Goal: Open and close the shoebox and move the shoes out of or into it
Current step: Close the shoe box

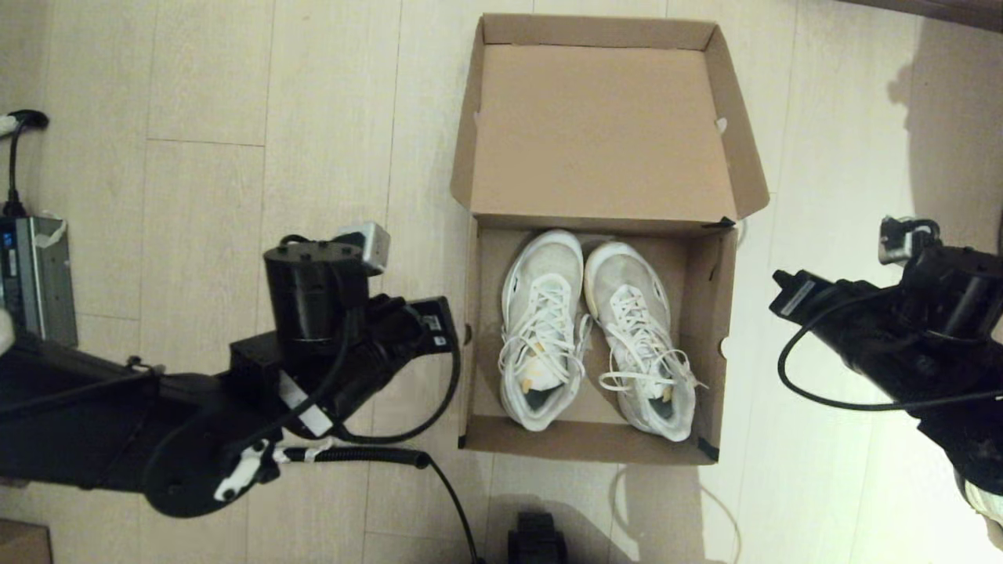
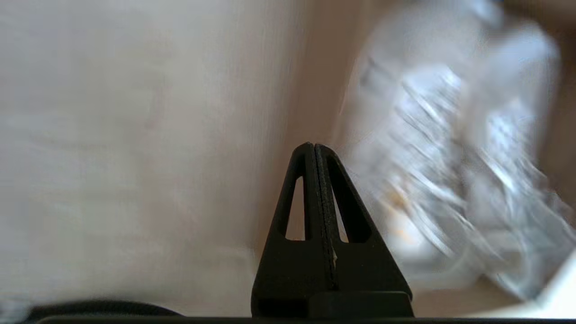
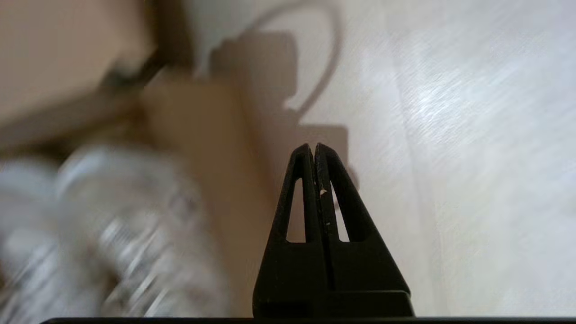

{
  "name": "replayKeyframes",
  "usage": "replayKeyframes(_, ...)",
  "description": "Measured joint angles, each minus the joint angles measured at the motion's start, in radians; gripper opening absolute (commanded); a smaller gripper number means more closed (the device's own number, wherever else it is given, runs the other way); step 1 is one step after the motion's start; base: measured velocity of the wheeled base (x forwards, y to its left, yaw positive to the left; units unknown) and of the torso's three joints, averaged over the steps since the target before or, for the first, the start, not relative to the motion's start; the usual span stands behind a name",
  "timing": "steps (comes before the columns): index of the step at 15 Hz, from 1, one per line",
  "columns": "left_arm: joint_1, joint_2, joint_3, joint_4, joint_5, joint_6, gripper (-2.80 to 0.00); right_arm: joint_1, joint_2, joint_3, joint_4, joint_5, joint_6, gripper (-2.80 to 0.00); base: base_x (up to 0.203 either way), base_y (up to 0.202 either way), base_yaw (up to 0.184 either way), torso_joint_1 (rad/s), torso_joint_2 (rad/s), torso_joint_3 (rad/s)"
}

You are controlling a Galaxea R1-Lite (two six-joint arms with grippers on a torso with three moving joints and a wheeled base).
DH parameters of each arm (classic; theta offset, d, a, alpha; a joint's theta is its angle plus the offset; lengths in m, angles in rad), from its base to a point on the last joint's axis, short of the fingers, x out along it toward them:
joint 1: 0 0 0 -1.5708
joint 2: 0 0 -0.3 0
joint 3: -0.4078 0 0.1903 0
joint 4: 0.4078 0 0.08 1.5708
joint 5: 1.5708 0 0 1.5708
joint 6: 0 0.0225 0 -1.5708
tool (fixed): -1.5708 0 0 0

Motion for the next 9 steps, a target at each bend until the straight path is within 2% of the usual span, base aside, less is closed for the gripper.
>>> replayKeyframes(2,0.088,-0.011,-0.057,0.006,-0.032,0.02,-2.8,-0.053,0.032,-0.083,0.022,0.009,-0.001,-2.8,0.0,0.0,0.0,0.0,0.0,0.0)
replayKeyframes(5,0.25,0.03,-0.262,0.016,-0.134,0.034,-2.8,-0.122,0.094,-0.236,0.088,0.071,0.023,-2.8,0.0,0.0,0.0,0.0,0.0,0.0)
replayKeyframes(7,0.331,0.106,-0.455,0.024,-0.231,-0.024,-2.8,-0.144,0.141,-0.379,0.158,0.119,0.098,-2.8,0.0,0.0,0.0,0.0,0.0,0.0)
replayKeyframes(9,0.386,0.182,-0.648,0.068,-0.344,-0.151,-2.8,-0.167,0.177,-0.53,0.257,0.182,0.21,-2.8,0.0,0.0,0.0,0.0,0.0,0.0)
